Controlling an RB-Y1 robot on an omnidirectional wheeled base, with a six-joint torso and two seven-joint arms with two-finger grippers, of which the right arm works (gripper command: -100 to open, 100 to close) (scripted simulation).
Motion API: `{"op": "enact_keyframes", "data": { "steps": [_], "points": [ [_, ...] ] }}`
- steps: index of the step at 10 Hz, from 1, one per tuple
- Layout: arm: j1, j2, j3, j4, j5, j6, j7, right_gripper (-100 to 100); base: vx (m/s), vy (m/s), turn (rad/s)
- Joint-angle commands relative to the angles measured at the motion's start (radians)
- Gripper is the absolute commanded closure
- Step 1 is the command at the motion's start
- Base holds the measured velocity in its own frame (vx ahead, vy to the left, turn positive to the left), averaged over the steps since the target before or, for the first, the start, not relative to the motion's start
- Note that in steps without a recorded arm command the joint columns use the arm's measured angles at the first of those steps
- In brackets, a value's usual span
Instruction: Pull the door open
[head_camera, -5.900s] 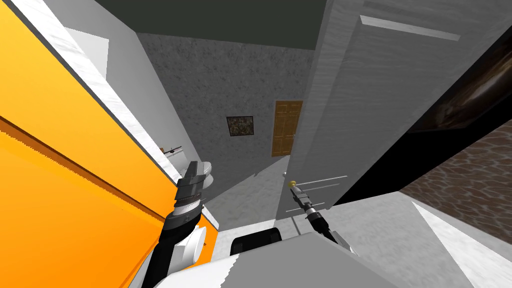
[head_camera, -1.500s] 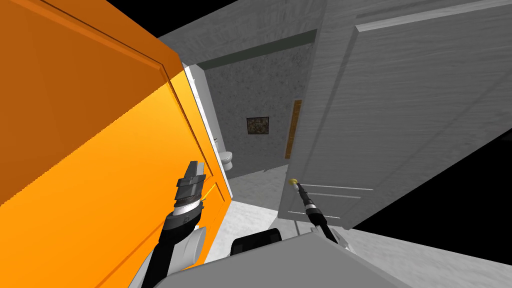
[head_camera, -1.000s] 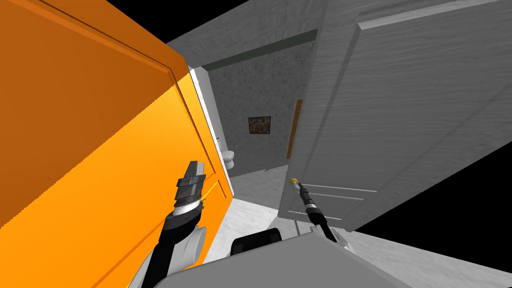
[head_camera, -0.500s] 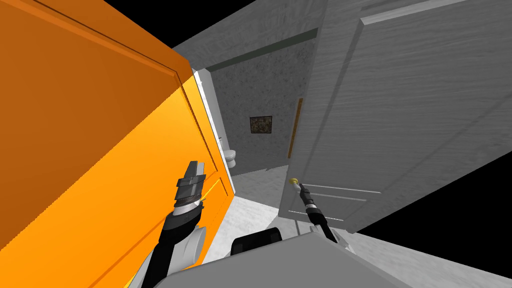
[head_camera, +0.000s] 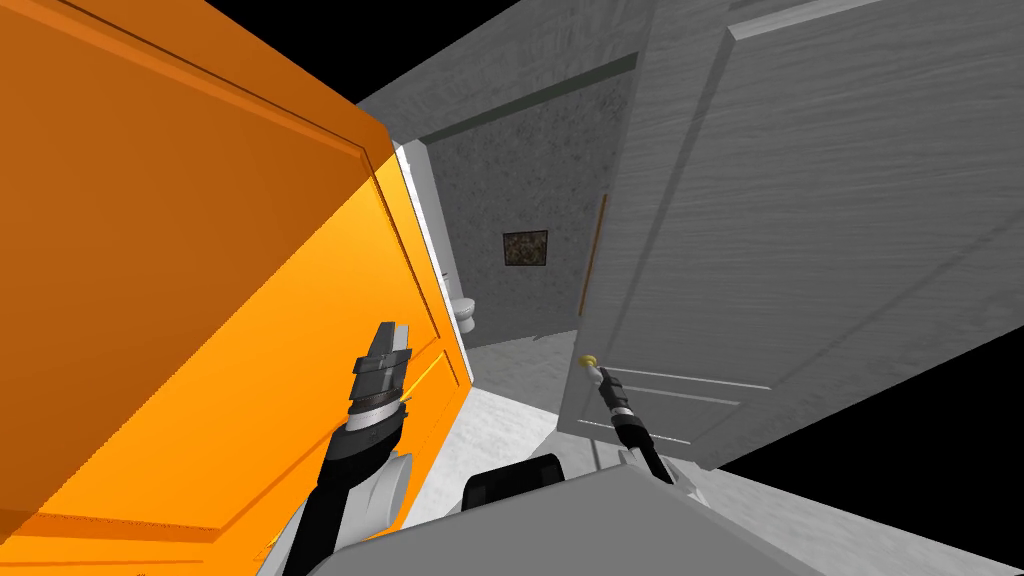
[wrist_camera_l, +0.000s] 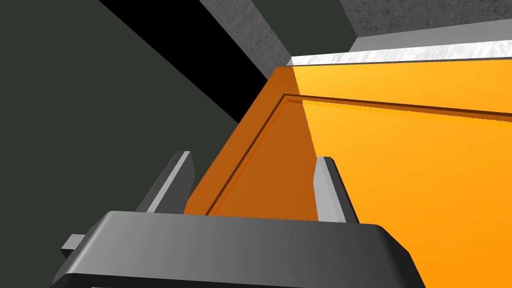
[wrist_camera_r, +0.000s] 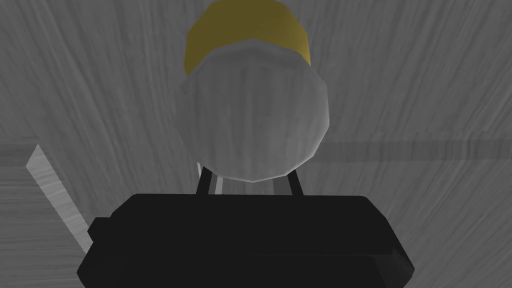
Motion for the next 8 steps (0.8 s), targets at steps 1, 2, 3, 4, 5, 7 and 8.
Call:
{"op": "enact_keyframes", "data": {
  "steps": [1,2,3,4,5,7,8],
  "points": [
    [-0.013,0.004,0.008,0.009,-0.006,-0.016,-0.033,100,-0.035,-0.013,0.044],
    [-0.015,0.003,0.011,0.011,-0.022,-0.013,-0.071,100,-0.035,-0.012,0.084],
    [-0.015,0.003,0.011,0.011,-0.022,-0.013,-0.074,100,-0.034,-0.011,0.042],
    [-0.018,0.003,0.015,0.013,-0.039,-0.011,-0.115,100,-0.038,-0.01,0.079],
    [-0.021,0.002,0.018,0.015,-0.056,-0.009,-0.139,100,-0.058,-0.01,0.091],
    [-0.023,0.001,0.022,0.017,-0.073,-0.007,-0.188,100,-0.051,-0.018,0.057],
    [-0.023,0.001,0.022,0.017,-0.073,-0.007,-0.2,100,-0.036,-0.006,0.052]
  ]
}}
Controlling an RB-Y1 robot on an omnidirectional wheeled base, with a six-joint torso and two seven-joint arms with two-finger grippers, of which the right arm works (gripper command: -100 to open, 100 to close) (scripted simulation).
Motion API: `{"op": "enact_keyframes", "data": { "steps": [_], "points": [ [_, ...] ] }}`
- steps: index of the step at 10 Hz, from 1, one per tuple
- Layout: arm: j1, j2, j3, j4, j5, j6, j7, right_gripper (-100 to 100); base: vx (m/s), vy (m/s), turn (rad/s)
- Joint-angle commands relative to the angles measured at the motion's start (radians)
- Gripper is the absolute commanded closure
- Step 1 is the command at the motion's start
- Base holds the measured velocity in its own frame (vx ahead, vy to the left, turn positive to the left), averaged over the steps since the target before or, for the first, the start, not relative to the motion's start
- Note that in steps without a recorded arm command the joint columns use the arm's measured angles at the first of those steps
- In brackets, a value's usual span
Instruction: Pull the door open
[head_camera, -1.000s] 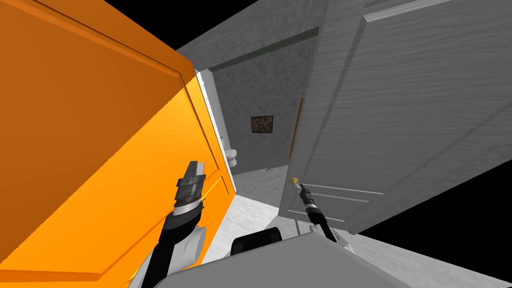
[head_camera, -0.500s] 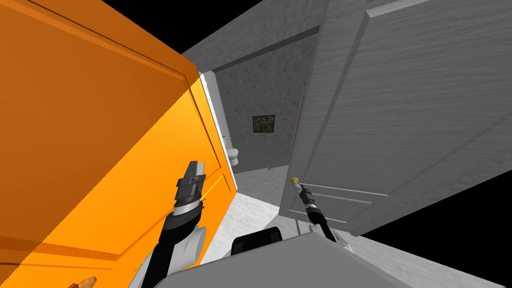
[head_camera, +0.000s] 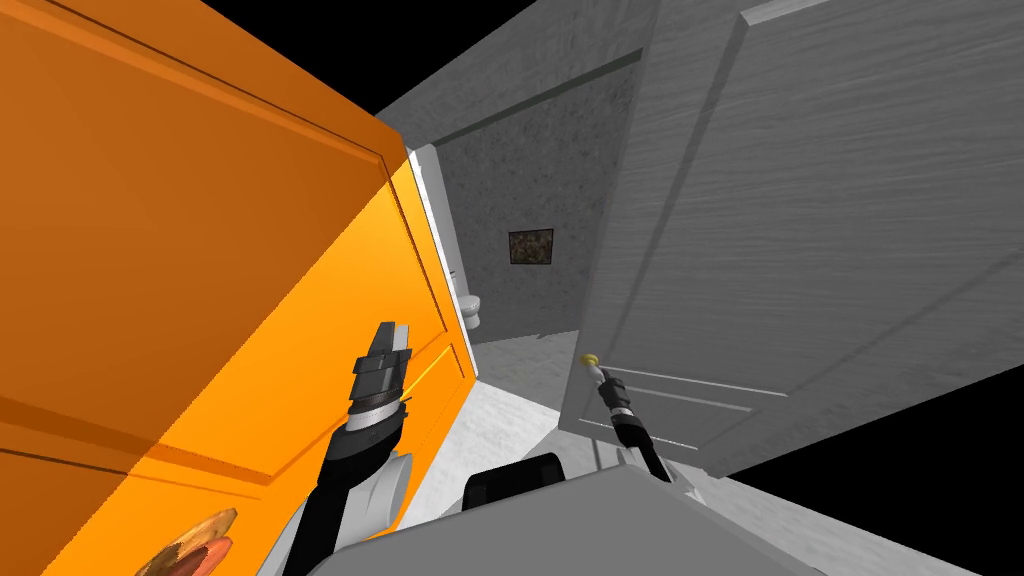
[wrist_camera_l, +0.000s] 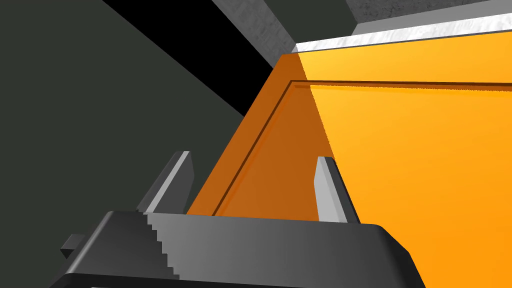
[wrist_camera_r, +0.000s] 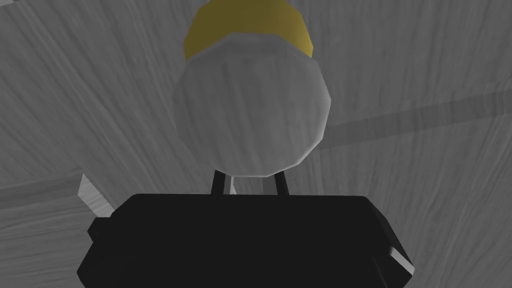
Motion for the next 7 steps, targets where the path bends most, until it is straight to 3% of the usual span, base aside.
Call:
{"op": "enact_keyframes", "data": {
  "steps": [1,3,4,7],
  "points": [
    [-0.007,0.003,0.009,-0.019,-0.016,0.0,-0.05,100,-0.041,-0.004,0.084],
    [-0.009,0.002,0.012,-0.017,-0.033,0.002,-0.096,100,-0.051,-0.014,0.076],
    [0.004,0.008,0.016,-0.016,-0.05,0.019,-0.116,-100,-0.046,-0.012,0.018],
    [-0.001,0.017,0.031,-0.024,-0.084,0.024,-0.189,-100,-0.078,0.017,0.029]
  ]
}}
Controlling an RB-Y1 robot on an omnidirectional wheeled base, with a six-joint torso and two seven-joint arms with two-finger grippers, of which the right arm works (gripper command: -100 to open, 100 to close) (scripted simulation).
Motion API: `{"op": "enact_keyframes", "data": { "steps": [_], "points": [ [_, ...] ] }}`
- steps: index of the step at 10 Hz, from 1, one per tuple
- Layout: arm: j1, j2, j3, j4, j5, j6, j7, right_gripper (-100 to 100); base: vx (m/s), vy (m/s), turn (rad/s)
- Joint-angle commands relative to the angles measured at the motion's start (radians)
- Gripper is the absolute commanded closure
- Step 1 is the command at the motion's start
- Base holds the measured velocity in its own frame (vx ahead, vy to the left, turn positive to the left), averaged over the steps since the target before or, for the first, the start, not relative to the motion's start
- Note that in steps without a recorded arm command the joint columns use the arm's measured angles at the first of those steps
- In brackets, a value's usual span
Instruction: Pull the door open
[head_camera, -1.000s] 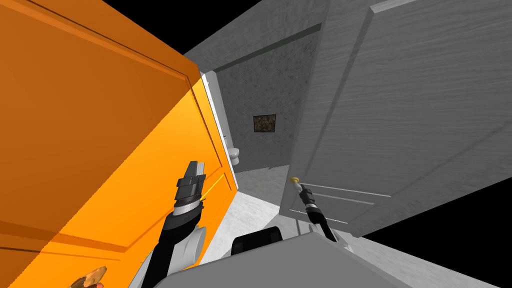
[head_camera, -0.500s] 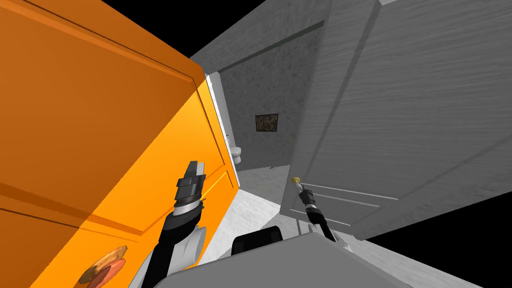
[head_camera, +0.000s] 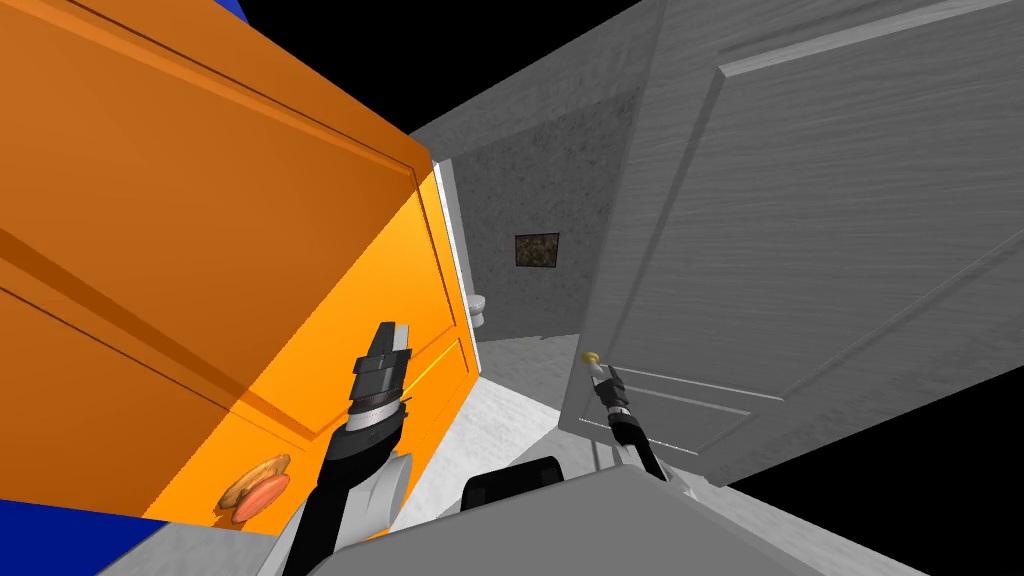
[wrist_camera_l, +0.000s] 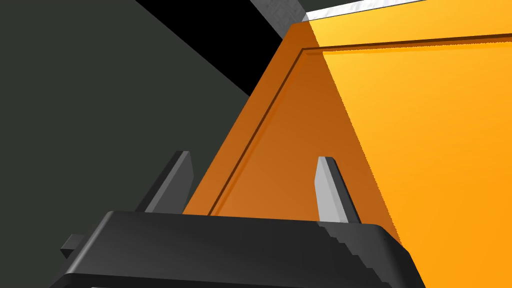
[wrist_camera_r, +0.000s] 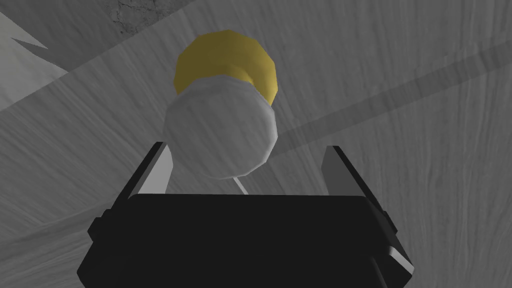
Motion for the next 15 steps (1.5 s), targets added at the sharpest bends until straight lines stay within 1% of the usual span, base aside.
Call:
{"op": "enact_keyframes", "data": {
  "steps": [1,3,4,6,7,9,10,12,13,15],
  "points": [
    [-0.006,0.006,0.01,-0.003,-0.022,0.0,-0.05,-100,-0.077,0.001,0.025],
    [-0.011,0.015,0.025,-0.01,-0.055,0.005,-0.108,-100,-0.081,0.0,0.034],
    [-0.011,0.015,0.025,-0.01,-0.055,0.005,-0.12,-100,-0.07,-0.004,0.009],
    [-0.017,0.025,0.042,-0.019,-0.091,0.01,-0.183,-100,-0.082,-0.005,0.028],
    [-0.017,0.025,0.042,-0.019,-0.091,0.01,-0.195,-100,-0.056,-0.005,0.013],
    [-0.024,0.035,0.059,-0.027,-0.129,0.016,-0.259,-100,-0.061,-0.002,0.032],
    [-0.024,0.035,0.059,-0.027,-0.129,0.016,-0.275,-100,-0.063,0.006,0.014],
    [-0.03,0.045,0.077,-0.036,-0.168,0.022,-0.338,-100,-0.069,-0.002,0.034],
    [-0.03,0.045,0.077,-0.036,-0.168,0.022,-0.355,-100,-0.059,-0.003,0.009],
    [-0.037,0.055,0.094,-0.045,-0.206,0.028,-0.418,-100,-0.071,-0.005,0.031]
  ]
}}
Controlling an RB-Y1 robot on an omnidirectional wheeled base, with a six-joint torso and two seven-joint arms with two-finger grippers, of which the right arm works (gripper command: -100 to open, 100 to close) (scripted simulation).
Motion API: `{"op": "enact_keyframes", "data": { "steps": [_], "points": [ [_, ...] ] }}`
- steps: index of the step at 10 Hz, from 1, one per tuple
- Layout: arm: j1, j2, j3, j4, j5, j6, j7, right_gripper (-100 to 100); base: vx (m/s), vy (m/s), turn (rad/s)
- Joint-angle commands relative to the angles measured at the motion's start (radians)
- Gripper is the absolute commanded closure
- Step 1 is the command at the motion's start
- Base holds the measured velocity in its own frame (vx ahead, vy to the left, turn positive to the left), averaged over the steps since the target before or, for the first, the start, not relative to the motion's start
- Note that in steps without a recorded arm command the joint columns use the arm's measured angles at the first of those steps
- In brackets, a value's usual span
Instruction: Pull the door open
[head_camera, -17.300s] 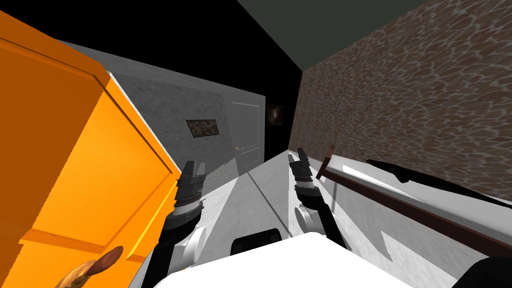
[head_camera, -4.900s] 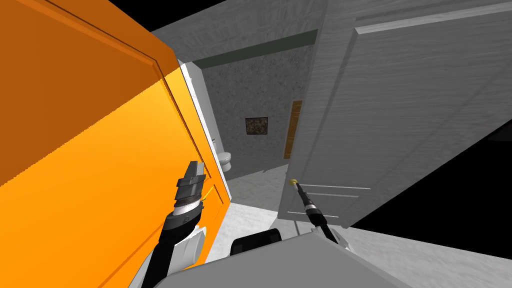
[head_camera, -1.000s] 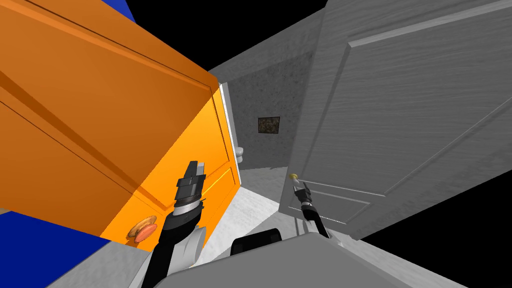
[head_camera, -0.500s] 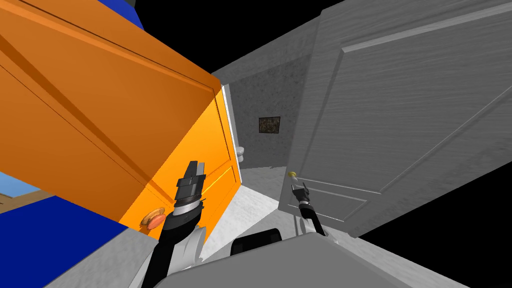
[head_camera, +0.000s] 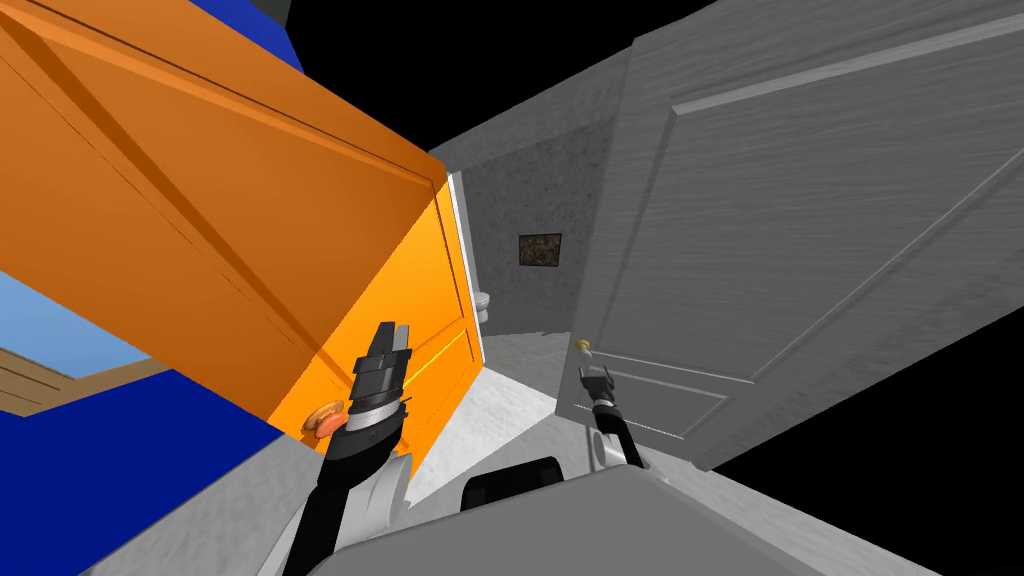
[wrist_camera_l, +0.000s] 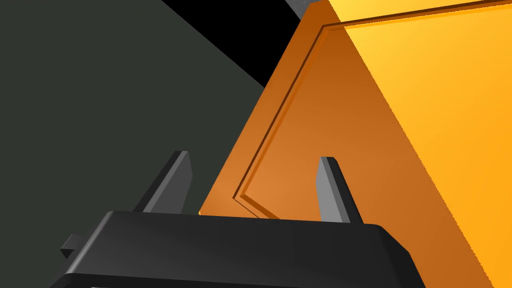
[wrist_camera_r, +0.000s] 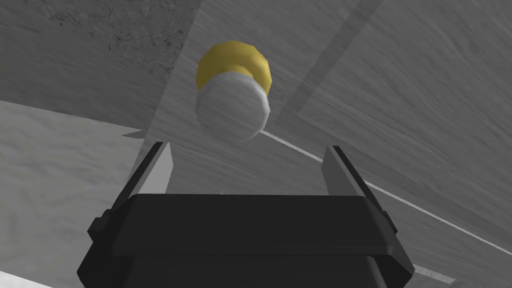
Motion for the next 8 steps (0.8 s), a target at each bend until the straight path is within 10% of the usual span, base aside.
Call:
{"op": "enact_keyframes", "data": {
  "steps": [1,8],
  "points": [
    [-0.006,0.003,0.005,0.003,-0.012,0.0,-0.038,-100,-0.061,0.001,0.013],
    [-0.02,0.026,0.043,-0.016,-0.095,0.013,-0.215,-100,-0.063,0.0,0.021]
  ]
}}
